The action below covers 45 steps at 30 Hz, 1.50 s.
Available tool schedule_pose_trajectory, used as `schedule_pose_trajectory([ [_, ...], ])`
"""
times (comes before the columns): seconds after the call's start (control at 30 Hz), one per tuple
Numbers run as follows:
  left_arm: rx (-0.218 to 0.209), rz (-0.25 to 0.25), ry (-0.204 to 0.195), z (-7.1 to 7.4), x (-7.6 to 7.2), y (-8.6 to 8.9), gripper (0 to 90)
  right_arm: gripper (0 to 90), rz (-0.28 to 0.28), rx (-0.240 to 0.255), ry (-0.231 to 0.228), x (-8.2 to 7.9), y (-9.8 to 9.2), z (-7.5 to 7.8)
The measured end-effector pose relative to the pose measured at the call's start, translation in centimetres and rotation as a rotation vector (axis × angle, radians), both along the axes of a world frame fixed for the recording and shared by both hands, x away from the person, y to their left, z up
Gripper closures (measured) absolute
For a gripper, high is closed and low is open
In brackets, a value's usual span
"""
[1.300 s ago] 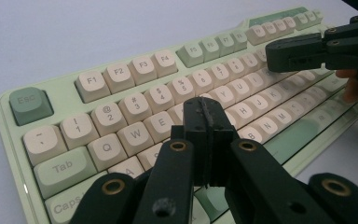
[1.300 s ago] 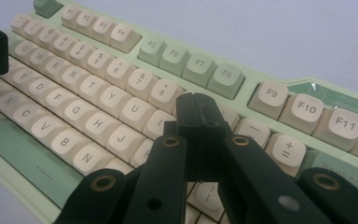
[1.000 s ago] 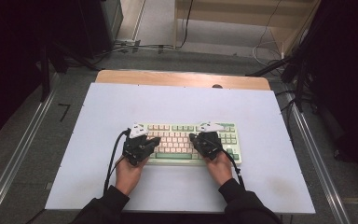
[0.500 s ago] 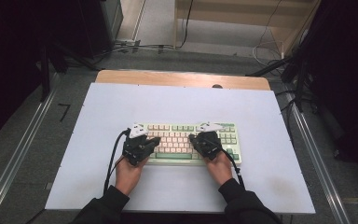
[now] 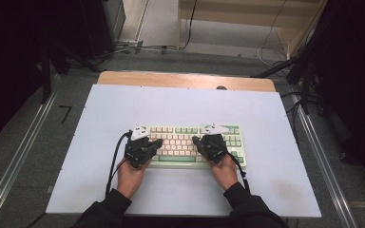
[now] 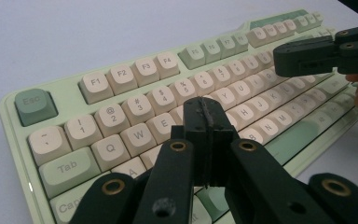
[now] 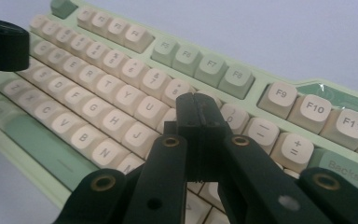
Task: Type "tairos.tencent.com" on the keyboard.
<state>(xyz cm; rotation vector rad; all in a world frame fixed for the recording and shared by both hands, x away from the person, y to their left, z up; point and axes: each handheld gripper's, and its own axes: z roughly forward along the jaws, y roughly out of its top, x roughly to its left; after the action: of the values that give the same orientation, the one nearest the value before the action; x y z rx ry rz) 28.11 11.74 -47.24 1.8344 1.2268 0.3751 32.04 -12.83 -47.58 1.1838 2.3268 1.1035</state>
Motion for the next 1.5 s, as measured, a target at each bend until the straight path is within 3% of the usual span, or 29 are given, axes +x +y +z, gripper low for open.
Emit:
schedule_pose_trajectory([
  [0.17, 0.004, 0.002, -0.003, 0.0, 0.0, 0.1, 90.0, 87.3, 0.039, 0.011, 0.005, -0.7, 0.3, 0.1],
  [0.4, 0.001, 0.004, -0.002, 0.0, 0.1, 0.2, 90.0, 87.3, 0.079, -0.011, 0.022, -1.5, 1.1, -0.5],
  [1.07, 0.0, 0.004, 0.001, 0.0, 0.0, 0.2, 90.0, 87.4, 0.1, -0.048, 0.023, -2.1, 1.3, -1.3],
  [1.2, 0.0, 0.005, 0.001, 0.0, 0.1, 0.2, 90.0, 87.4, 0.099, -0.042, 0.026, -2.2, 1.3, -1.2],
  [1.43, -0.005, 0.013, -0.003, 0.0, 0.0, 0.3, 90.0, 87.2, 0.094, 0.013, 0.008, -2.2, 0.5, -0.3],
  [1.5, -0.009, 0.016, -0.008, 0.1, 0.0, 0.4, 90.0, 80.6, 0.089, 0.032, 0.012, -2.1, 0.2, -0.1],
])
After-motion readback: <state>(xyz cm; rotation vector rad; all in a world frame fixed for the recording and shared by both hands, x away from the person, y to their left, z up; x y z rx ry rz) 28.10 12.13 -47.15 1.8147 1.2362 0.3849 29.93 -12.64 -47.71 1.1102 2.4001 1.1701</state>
